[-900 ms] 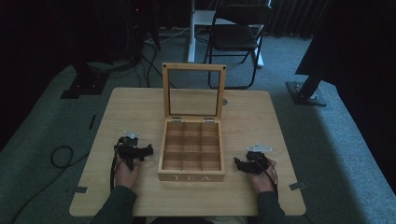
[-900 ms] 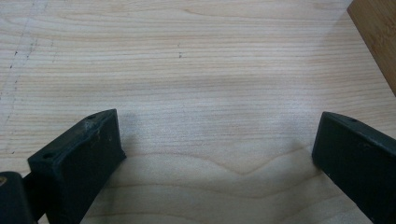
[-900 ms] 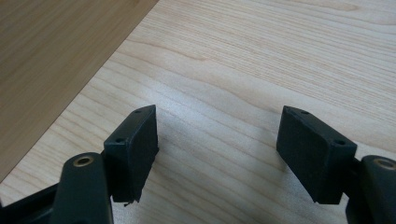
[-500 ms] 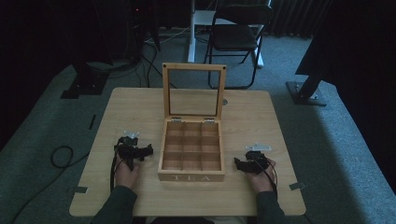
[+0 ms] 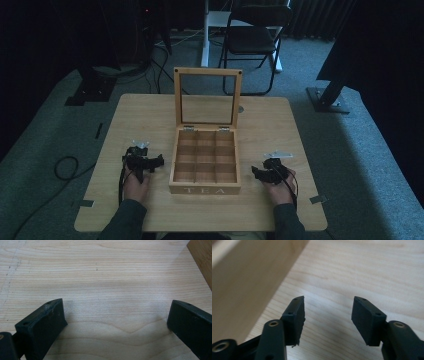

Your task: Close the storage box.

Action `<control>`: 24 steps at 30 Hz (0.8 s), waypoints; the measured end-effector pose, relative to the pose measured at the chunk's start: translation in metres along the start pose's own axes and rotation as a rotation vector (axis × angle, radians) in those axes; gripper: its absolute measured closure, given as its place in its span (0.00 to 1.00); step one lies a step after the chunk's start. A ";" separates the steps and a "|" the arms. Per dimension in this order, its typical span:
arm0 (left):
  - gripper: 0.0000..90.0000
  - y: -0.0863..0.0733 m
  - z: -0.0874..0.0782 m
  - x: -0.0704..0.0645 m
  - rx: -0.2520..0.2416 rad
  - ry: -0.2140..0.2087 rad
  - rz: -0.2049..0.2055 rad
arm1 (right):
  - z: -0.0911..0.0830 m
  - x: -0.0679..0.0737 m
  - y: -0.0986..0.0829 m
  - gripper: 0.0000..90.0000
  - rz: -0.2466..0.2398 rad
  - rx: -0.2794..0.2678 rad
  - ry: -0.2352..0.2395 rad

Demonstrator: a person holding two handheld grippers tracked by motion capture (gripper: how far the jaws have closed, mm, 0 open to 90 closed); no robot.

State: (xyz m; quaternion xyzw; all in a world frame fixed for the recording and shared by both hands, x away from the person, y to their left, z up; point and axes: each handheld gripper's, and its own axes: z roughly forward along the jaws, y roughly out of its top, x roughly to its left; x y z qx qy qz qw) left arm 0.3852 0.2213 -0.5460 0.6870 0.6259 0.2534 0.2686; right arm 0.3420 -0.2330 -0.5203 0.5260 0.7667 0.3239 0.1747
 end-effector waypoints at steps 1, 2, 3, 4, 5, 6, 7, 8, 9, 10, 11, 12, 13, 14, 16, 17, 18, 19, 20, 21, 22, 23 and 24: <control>0.02 0.000 0.000 0.000 0.000 0.000 0.000 | 0.000 0.000 0.000 0.50 0.000 0.000 0.000; 0.02 0.000 0.000 0.000 0.000 0.000 0.000 | -0.002 0.001 0.002 0.50 -0.005 -0.007 0.002; 0.02 0.000 0.000 0.000 0.000 0.000 0.000 | -0.006 0.001 0.006 0.51 -0.004 -0.025 0.027; 0.02 0.000 0.000 0.000 0.000 0.000 0.000 | -0.008 0.002 0.007 0.52 -0.003 -0.033 0.033; 0.02 0.000 0.000 0.000 0.000 0.000 0.000 | -0.009 0.002 0.009 0.52 -0.004 -0.040 0.032; 0.02 0.000 0.000 0.000 0.000 0.000 0.000 | -0.010 0.002 0.011 0.52 -0.005 -0.048 0.031; 0.02 0.000 0.000 0.000 0.000 0.000 0.000 | -0.011 0.003 0.012 0.53 -0.006 -0.054 0.031; 0.02 0.000 0.000 0.000 0.000 0.000 0.000 | -0.012 0.003 0.014 0.53 -0.002 -0.058 0.031; 0.02 0.000 0.000 0.000 0.000 0.000 0.000 | -0.013 0.002 0.015 0.55 0.005 -0.064 0.038; 0.02 0.000 0.000 0.000 0.000 0.000 0.000 | -0.013 0.002 0.016 0.57 0.011 -0.068 0.046; 0.02 0.000 0.000 0.000 0.000 0.000 0.000 | -0.013 0.002 0.017 0.60 0.012 -0.068 0.051; 0.02 0.000 0.000 0.000 0.000 0.000 0.000 | -0.013 0.003 0.019 0.61 0.010 -0.066 0.054; 0.02 0.000 0.000 0.000 0.000 0.000 0.000 | -0.014 0.003 0.020 0.62 0.007 -0.068 0.056; 0.02 0.000 0.000 0.000 0.000 0.000 0.000 | -0.014 0.004 0.022 0.63 0.002 -0.068 0.058; 0.02 0.000 0.000 0.000 0.000 0.000 0.000 | -0.015 0.006 0.025 0.64 -0.001 -0.078 0.059; 0.02 0.000 0.000 0.000 0.000 0.000 0.000 | -0.016 0.006 0.027 0.65 -0.002 -0.082 0.062; 0.02 0.000 0.000 0.000 0.000 0.000 0.000 | -0.017 0.007 0.029 0.65 -0.006 -0.090 0.061; 0.02 0.000 0.000 0.000 0.000 0.000 0.000 | -0.017 0.008 0.031 0.65 -0.008 -0.097 0.060; 0.02 0.000 0.000 0.000 0.000 0.000 0.000 | -0.018 0.009 0.034 0.65 -0.013 -0.100 0.062; 0.02 0.000 0.000 0.000 0.000 0.000 0.000 | -0.018 0.010 0.036 0.65 -0.017 -0.104 0.059; 0.02 0.000 0.000 0.000 0.000 0.000 0.000 | -0.019 0.011 0.039 0.65 -0.021 -0.109 0.062; 0.02 0.000 0.000 0.000 0.000 0.000 0.000 | -0.020 0.013 0.042 0.65 -0.028 -0.114 0.061; 0.02 0.000 0.000 0.000 0.000 0.000 0.000 | -0.020 0.014 0.044 0.65 -0.036 -0.120 0.063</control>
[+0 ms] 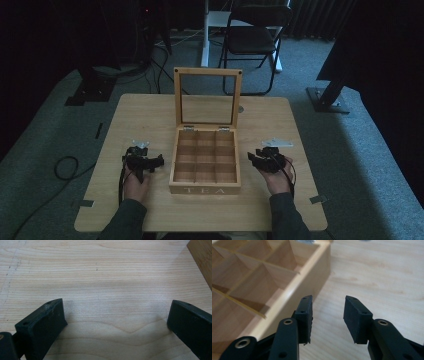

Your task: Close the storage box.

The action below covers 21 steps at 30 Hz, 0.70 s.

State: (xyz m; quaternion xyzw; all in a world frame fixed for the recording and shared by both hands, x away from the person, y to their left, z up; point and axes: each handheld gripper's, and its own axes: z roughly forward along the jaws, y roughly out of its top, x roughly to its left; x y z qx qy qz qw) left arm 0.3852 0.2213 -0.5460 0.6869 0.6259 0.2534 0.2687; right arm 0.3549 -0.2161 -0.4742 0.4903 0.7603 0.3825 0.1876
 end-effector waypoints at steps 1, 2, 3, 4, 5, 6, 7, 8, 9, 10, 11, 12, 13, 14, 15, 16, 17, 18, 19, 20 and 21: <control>0.02 0.000 0.000 0.000 0.002 0.000 0.002 | 0.000 0.001 0.003 0.65 -0.011 -0.003 -0.001; 0.02 0.000 0.000 0.000 0.002 0.000 0.002 | -0.001 0.002 0.006 0.65 -0.018 -0.007 -0.002; 0.02 0.000 0.000 0.000 0.002 0.000 0.002 | -0.001 0.003 0.009 0.65 -0.021 -0.011 -0.004; 0.02 0.000 0.000 0.000 0.002 0.000 0.002 | -0.001 0.004 0.013 0.65 -0.024 -0.016 -0.004; 0.02 0.000 0.000 0.000 0.002 0.000 0.002 | -0.002 0.005 0.016 0.64 -0.028 -0.021 -0.007; 0.02 0.000 0.000 0.000 0.002 0.000 0.002 | -0.002 0.005 0.019 0.63 -0.030 -0.025 -0.006; 0.02 0.000 0.000 0.000 0.002 0.000 0.002 | -0.002 0.005 0.022 0.62 -0.029 -0.030 -0.002; 0.02 0.000 0.000 0.000 0.002 0.000 0.002 | -0.003 0.006 0.025 0.62 -0.027 -0.034 0.001; 0.02 0.000 0.000 0.000 0.002 0.000 0.002 | -0.003 0.006 0.028 0.62 -0.026 -0.039 0.001; 0.02 0.000 0.000 0.000 0.002 0.000 0.003 | -0.003 0.006 0.031 0.61 -0.025 -0.041 0.001; 0.02 0.000 0.000 0.000 0.002 0.000 0.003 | -0.003 0.006 0.033 0.61 -0.025 -0.045 0.002; 0.02 0.000 0.000 0.000 0.002 0.000 0.003 | -0.003 0.005 0.036 0.60 -0.024 -0.050 0.004; 0.02 0.000 0.000 0.000 0.002 0.000 0.003 | -0.003 0.005 0.036 0.60 -0.024 -0.050 0.004; 0.02 0.000 0.000 0.000 0.001 0.000 0.002 | -0.003 0.005 0.038 0.60 -0.021 -0.053 0.007; 0.02 0.000 0.000 0.000 0.001 0.000 0.002 | -0.002 0.004 0.042 0.59 -0.016 -0.057 0.008; 0.02 0.000 0.000 0.000 0.001 0.000 0.002 | -0.002 0.003 0.044 0.59 -0.014 -0.058 0.011; 0.02 0.000 0.000 0.000 0.001 0.000 0.002 | -0.001 0.003 0.047 0.58 -0.015 -0.059 0.007; 0.02 0.000 0.000 0.000 0.001 0.000 0.002 | -0.001 0.003 0.048 0.58 -0.016 -0.061 0.006; 0.02 0.000 0.000 0.000 0.001 0.000 0.002 | -0.001 0.002 0.050 0.57 -0.016 -0.059 0.006; 0.02 0.000 0.000 0.000 0.001 0.000 0.002 | -0.001 0.002 0.052 0.56 -0.015 -0.057 0.005; 0.02 0.000 0.000 0.000 -0.001 0.000 0.000 | 0.000 0.002 0.053 0.56 -0.016 -0.053 0.004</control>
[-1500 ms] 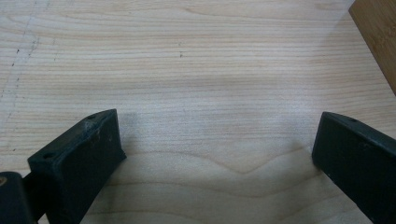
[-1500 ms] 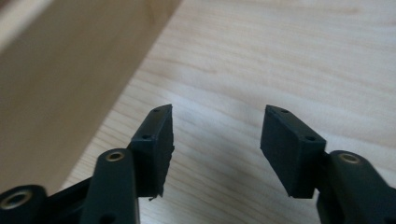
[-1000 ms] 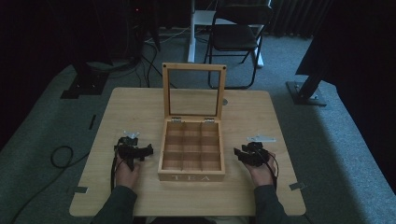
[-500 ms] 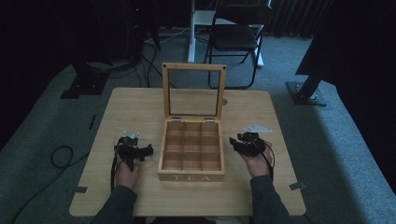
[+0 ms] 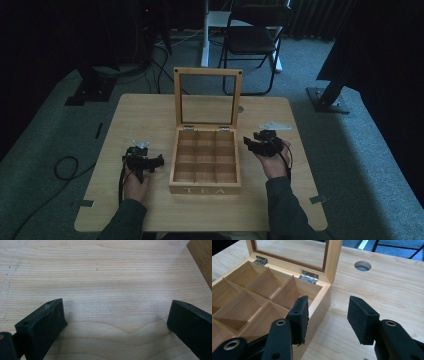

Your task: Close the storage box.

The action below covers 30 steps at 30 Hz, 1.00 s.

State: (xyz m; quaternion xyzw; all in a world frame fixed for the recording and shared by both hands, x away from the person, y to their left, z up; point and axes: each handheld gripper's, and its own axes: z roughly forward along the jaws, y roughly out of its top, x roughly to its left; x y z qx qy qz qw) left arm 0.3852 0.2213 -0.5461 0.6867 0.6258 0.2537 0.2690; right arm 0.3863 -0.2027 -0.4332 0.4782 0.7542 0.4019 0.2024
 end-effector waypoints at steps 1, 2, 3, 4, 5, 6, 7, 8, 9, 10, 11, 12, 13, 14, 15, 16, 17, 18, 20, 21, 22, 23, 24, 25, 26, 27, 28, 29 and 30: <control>0.02 0.000 0.000 0.000 0.000 0.000 0.000 | 0.001 0.000 0.002 0.56 0.001 0.002 -0.002; 0.02 0.000 0.000 0.000 0.000 0.000 0.000 | 0.001 -0.001 0.003 0.56 -0.002 0.003 -0.002; 0.02 0.000 0.000 0.000 0.000 0.000 0.000 | 0.002 -0.001 0.005 0.56 -0.005 0.000 -0.003; 0.02 0.000 0.000 0.000 0.000 0.000 0.000 | 0.003 -0.002 0.007 0.56 -0.004 0.003 -0.003; 0.02 0.000 0.000 0.000 0.000 0.000 0.002 | 0.004 -0.002 0.009 0.56 -0.005 0.004 -0.007; 0.02 0.000 0.000 0.000 0.000 0.001 0.002 | 0.004 -0.003 0.010 0.56 -0.007 0.003 -0.008; 0.02 0.000 0.000 0.000 0.000 0.001 0.002 | 0.006 -0.004 0.012 0.56 -0.002 0.002 -0.007; 0.02 0.000 0.000 0.000 0.000 0.001 0.002 | 0.007 -0.004 0.013 0.56 0.006 0.000 0.000; 0.02 0.000 0.000 0.000 0.000 0.001 0.002 | 0.008 -0.005 0.015 0.56 0.015 -0.004 0.007; 0.02 0.000 0.000 0.000 0.000 0.000 0.001 | 0.009 -0.006 0.016 0.56 0.018 -0.009 0.008; 0.02 0.000 0.000 0.000 -0.001 0.000 0.000 | 0.010 -0.006 0.018 0.56 0.022 -0.010 0.013; 0.02 0.000 0.000 0.000 0.000 0.001 0.003 | 0.012 -0.007 0.019 0.56 0.026 -0.010 0.014; 0.02 0.000 0.000 0.000 -0.001 0.001 0.002 | 0.013 -0.007 0.020 0.56 0.028 -0.013 0.015; 0.02 0.000 0.000 0.000 0.000 0.000 0.002 | 0.014 -0.008 0.022 0.56 0.030 -0.015 0.016; 0.02 0.000 0.000 0.000 0.000 0.001 0.002 | 0.016 -0.008 0.024 0.55 0.032 -0.016 0.017; 0.02 0.000 0.000 0.000 0.000 0.001 0.002 | 0.016 -0.008 0.024 0.55 0.032 -0.016 0.017; 0.02 0.000 0.000 0.000 0.000 0.001 0.002 | 0.016 -0.008 0.025 0.55 0.033 -0.016 0.016; 0.02 0.000 0.000 0.000 0.000 0.001 0.002 | 0.018 -0.009 0.030 0.53 0.032 -0.019 0.014; 0.02 0.000 0.000 0.000 0.000 0.001 0.002 | 0.019 -0.010 0.034 0.52 0.033 -0.022 0.012; 0.02 0.000 0.000 0.000 0.000 0.001 0.002 | 0.020 -0.010 0.036 0.52 0.033 -0.024 0.012; 0.02 0.000 0.000 0.000 0.000 0.001 0.002 | 0.020 -0.010 0.036 0.52 0.033 -0.024 0.012; 0.02 0.000 0.000 0.000 0.000 0.001 0.002 | 0.021 -0.010 0.038 0.52 0.030 -0.028 0.012; 0.02 0.000 0.000 0.000 0.000 0.001 0.002 | 0.024 -0.011 0.042 0.51 0.031 -0.029 0.021; 0.02 0.000 0.000 0.000 0.002 0.000 0.005 | 0.026 -0.012 0.043 0.51 0.026 -0.027 0.020; 0.02 0.000 0.000 0.000 0.002 0.000 0.002 | 0.028 -0.013 0.045 0.51 0.028 -0.025 0.019; 0.02 0.000 0.000 0.000 0.002 0.000 0.002 | 0.031 -0.014 0.047 0.51 0.033 -0.025 0.020; 0.02 0.000 0.000 0.000 0.002 0.000 0.002 | 0.033 -0.016 0.049 0.51 0.041 -0.030 0.025; 0.02 0.000 0.000 0.000 0.002 0.000 0.003 | 0.034 -0.017 0.051 0.50 0.048 -0.030 0.025; 0.02 0.000 0.000 0.000 0.002 0.000 0.003 | 0.036 -0.018 0.053 0.50 0.049 -0.031 0.023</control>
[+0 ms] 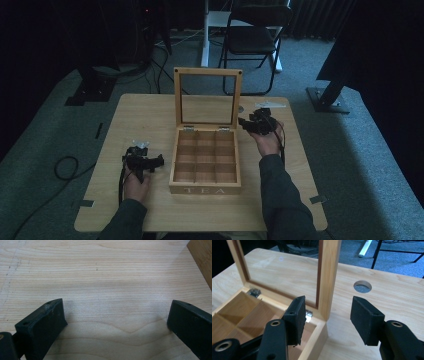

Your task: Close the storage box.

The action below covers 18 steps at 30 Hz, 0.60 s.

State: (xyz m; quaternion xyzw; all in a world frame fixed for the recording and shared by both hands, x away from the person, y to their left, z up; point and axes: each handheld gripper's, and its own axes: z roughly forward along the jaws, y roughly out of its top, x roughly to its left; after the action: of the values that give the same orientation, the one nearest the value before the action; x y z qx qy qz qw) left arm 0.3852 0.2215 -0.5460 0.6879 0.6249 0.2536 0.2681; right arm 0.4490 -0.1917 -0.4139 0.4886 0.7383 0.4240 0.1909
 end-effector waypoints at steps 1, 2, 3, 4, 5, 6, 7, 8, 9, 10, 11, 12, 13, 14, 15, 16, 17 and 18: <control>0.02 0.000 0.000 0.000 0.000 0.001 0.001 | 0.002 0.000 0.002 0.50 0.002 -0.001 -0.001; 0.02 0.000 0.000 0.000 0.000 0.001 0.001 | 0.004 -0.001 0.004 0.50 0.003 -0.002 -0.001; 0.02 0.000 0.000 0.000 0.000 0.001 0.000 | 0.005 -0.001 0.006 0.49 0.003 -0.005 0.000; 0.02 0.000 0.000 0.000 0.000 0.001 0.000 | 0.005 -0.001 0.006 0.49 0.003 -0.005 0.000; 0.02 0.000 0.000 0.000 -0.002 0.001 -0.001 | 0.007 -0.002 0.007 0.49 0.006 -0.002 -0.001; 0.02 0.000 0.000 0.000 -0.002 0.001 -0.001 | 0.010 -0.002 0.011 0.49 0.004 -0.002 0.000; 0.02 0.000 0.000 0.000 -0.002 0.001 -0.001 | 0.011 -0.001 0.012 0.49 0.005 -0.001 0.000; 0.02 0.000 0.000 0.000 -0.002 0.001 -0.002 | 0.013 -0.001 0.014 0.49 0.005 -0.002 0.006; 0.02 0.000 0.000 0.000 -0.002 0.001 -0.002 | 0.014 -0.001 0.014 0.50 0.006 -0.009 0.014; 0.02 0.000 0.000 0.000 -0.002 0.001 -0.002 | 0.016 0.000 0.015 0.50 0.007 -0.007 0.021; 0.02 0.000 0.000 0.000 -0.001 0.000 -0.003 | 0.018 0.001 0.015 0.50 0.001 -0.001 0.021; 0.02 0.000 0.000 0.000 -0.001 0.000 -0.002 | 0.020 0.002 0.016 0.50 -0.005 0.002 0.021; 0.02 0.000 0.000 0.000 0.000 0.000 -0.001 | 0.023 0.003 0.017 0.50 -0.009 0.005 0.021; 0.02 0.000 0.000 0.000 0.000 0.000 -0.001 | 0.025 0.003 0.018 0.50 -0.009 0.007 0.023; 0.02 0.000 0.000 0.000 0.000 0.000 -0.001 | 0.028 0.003 0.019 0.50 -0.008 0.007 0.021; 0.02 0.000 0.000 0.000 0.000 0.000 -0.001 | 0.030 0.003 0.020 0.50 -0.010 0.007 0.021; 0.02 0.000 0.000 0.000 0.000 0.000 -0.001 | 0.032 0.003 0.022 0.49 -0.011 0.008 0.022; 0.02 0.000 0.000 0.000 0.000 0.000 -0.001 | 0.033 0.003 0.023 0.48 -0.015 0.000 0.024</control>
State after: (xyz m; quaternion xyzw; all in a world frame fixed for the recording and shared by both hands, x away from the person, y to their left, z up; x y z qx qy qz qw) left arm 0.3852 0.2214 -0.5460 0.6875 0.6254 0.2535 0.2683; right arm 0.4840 -0.1705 -0.4135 0.4780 0.7441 0.4285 0.1850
